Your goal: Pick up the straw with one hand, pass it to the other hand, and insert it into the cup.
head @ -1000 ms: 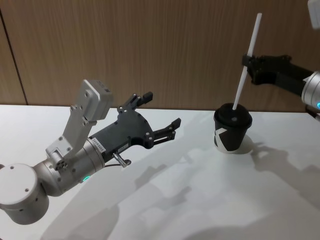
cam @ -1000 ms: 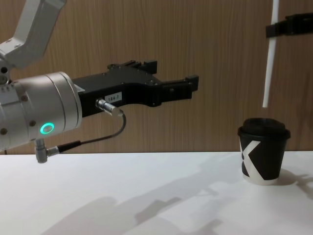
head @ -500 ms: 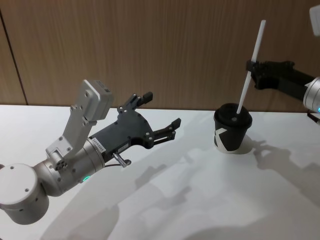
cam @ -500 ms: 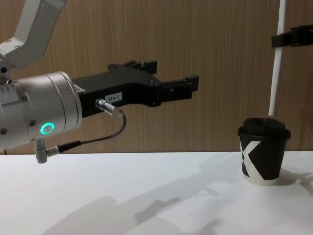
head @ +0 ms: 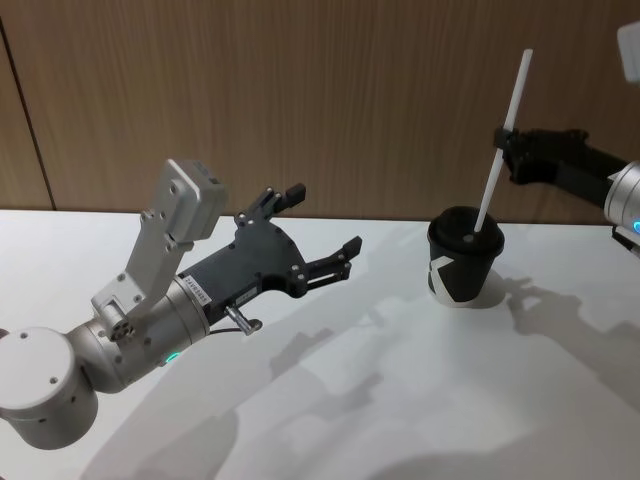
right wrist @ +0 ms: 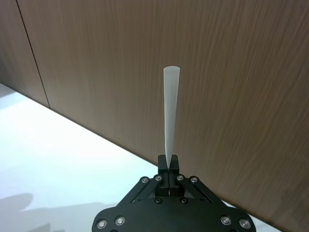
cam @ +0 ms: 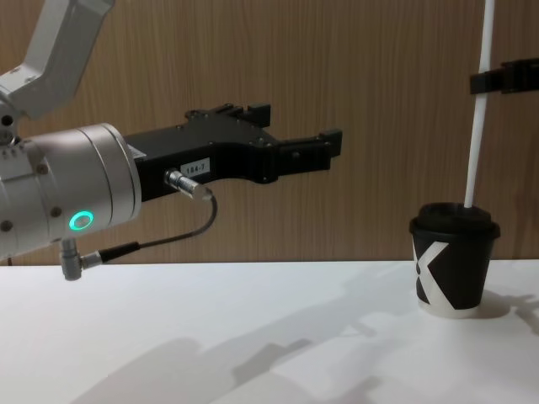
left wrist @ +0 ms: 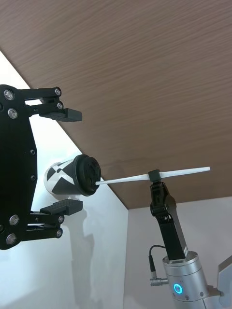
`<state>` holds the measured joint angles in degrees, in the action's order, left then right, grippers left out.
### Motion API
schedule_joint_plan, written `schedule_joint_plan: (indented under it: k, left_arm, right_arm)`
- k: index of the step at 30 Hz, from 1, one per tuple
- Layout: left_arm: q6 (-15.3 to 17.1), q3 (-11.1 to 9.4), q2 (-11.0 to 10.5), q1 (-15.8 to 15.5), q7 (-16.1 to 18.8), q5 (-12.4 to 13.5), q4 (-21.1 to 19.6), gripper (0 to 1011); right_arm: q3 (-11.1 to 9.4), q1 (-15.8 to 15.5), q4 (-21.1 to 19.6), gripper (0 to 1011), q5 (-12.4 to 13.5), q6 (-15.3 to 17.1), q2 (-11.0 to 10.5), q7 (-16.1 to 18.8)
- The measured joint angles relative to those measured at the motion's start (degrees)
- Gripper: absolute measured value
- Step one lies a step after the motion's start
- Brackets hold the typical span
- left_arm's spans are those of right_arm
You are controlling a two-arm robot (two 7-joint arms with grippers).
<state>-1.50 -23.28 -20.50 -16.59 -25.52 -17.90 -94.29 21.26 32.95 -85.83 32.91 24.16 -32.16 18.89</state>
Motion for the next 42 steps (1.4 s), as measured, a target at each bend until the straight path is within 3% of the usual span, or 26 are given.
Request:
schedule_joint_plan:
  k: [42]
  left_arm:
    - [0.0,0.0,0.0,0.0,0.01,0.0,0.0,1003]
  right_arm:
    - [0.43,1.16,4.48,19,-1.59,-0.76,2.6,1.84]
